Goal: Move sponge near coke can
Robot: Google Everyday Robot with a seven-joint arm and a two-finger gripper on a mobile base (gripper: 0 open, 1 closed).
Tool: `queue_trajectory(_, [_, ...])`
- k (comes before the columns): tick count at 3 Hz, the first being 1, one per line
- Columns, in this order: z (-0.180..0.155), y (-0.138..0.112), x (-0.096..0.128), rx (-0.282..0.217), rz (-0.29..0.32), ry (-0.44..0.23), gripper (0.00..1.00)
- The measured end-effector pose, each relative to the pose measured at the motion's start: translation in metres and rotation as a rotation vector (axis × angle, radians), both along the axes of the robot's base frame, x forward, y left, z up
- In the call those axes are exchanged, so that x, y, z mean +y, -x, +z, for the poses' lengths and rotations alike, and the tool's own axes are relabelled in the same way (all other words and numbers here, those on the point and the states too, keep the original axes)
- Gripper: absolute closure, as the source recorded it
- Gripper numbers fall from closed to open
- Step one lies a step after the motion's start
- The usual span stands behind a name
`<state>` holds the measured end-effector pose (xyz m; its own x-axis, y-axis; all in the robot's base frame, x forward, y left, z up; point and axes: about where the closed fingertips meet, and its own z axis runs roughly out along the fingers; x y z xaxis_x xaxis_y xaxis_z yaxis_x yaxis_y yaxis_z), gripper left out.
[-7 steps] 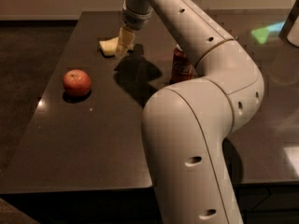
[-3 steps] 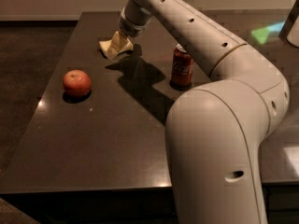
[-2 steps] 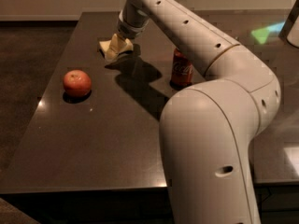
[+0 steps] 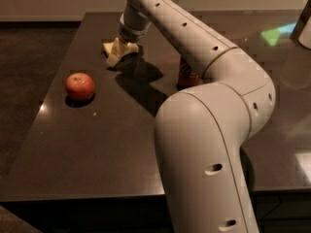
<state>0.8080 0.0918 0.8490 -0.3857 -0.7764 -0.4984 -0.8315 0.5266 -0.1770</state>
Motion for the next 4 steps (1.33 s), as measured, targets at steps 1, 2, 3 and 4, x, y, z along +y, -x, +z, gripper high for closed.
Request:
queue_trajectory(1, [-0.003, 0.000, 0.005, 0.017, 0.019, 0.004, 0.16])
queue_trajectory(2, [-0.003, 0.002, 0.006, 0.029, 0.035, 0.008, 0.41])
queue_trajectory(3, [0.001, 0.006, 0.005, 0.029, 0.053, 0.000, 0.64])
queue_trajectory(4, [0.012, 0.014, 0.002, 0.016, 0.080, -0.006, 0.87])
